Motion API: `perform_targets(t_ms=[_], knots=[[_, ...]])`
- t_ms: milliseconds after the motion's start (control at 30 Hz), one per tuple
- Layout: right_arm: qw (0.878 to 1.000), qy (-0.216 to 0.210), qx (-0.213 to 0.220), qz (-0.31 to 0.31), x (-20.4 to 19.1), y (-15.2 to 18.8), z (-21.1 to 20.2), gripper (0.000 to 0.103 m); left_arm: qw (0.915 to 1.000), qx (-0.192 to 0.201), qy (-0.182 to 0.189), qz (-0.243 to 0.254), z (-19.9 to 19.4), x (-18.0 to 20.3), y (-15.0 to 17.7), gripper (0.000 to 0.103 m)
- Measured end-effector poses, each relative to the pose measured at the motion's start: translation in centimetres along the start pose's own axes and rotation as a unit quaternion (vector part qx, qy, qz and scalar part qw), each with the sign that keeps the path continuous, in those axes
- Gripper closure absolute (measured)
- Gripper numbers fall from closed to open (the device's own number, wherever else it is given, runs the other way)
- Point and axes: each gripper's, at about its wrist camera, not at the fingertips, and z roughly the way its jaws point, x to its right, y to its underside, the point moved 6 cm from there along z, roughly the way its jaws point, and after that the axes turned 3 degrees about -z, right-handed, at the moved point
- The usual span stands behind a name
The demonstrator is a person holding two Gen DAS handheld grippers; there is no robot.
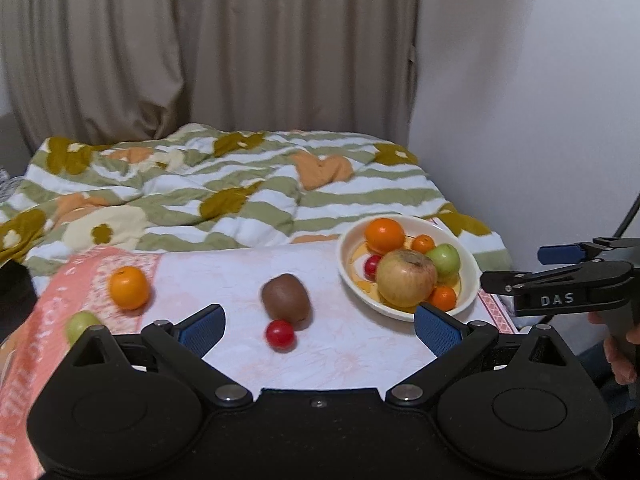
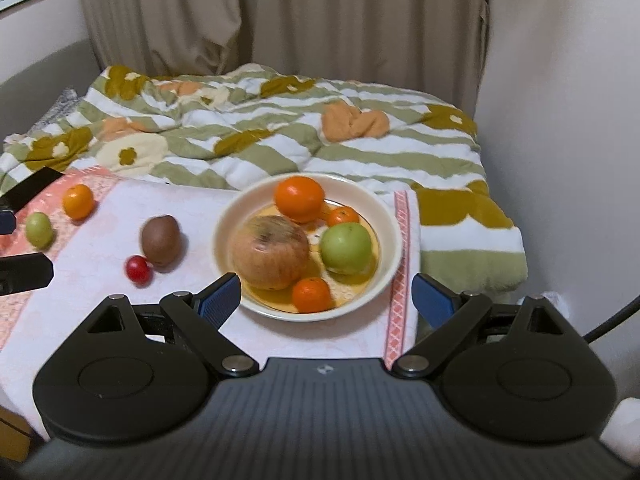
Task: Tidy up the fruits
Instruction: 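Withdraw both tools, moving the left toward a pale green apple and the right toward a cherry tomato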
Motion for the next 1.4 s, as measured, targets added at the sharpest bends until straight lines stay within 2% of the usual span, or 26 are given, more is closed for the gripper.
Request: perform_targets(t_ms=[200,367,467,733,933,1200,1400], knots=[[1.0,-0.023,0.012,-0.004,-3.0,-1.1,-2.5,0.0,0.9985,0.022,-0.046,-0.018,-3.7,-3.2,0.7,0.001],[0.999,-0.03,0.014,0.004,-6.3,-1.7,-3.9,0.0,0.9956,0.031,-0.083,-0.028,-5.7,-7.2,1.2,0.0],[1.0,-0.024,0.015,0.011,-8.4,-2.0,-4.5,0.0,0.9944,0.032,-0.093,-0.037,-6.2,-10.1,1.4,0.0],[0.999,0.012,0.004,0.04,-14.3,-2.2,-4.7,0.0,0.9969,0.019,-0.073,-0.022,-6.3,-16.3,1.3,0.0],[0.997,0.031,-0.012,0.065,-18.4,-1.6,-3.7,0.0,0.9987,0.003,-0.049,-0.017,-4.7,-20.5,1.2,0.0],[0.993,0.059,-0.039,0.091,-21.7,-1.3,-0.6,0.0,0.9997,-0.021,-0.011,0.01,-0.5,-24.4,1.0,0.0],[0.99,0.064,-0.063,0.111,-22.9,-0.8,2.6,0.0,0.9986,-0.05,-0.003,0.016,3.1,-25.8,0.9,0.0]])
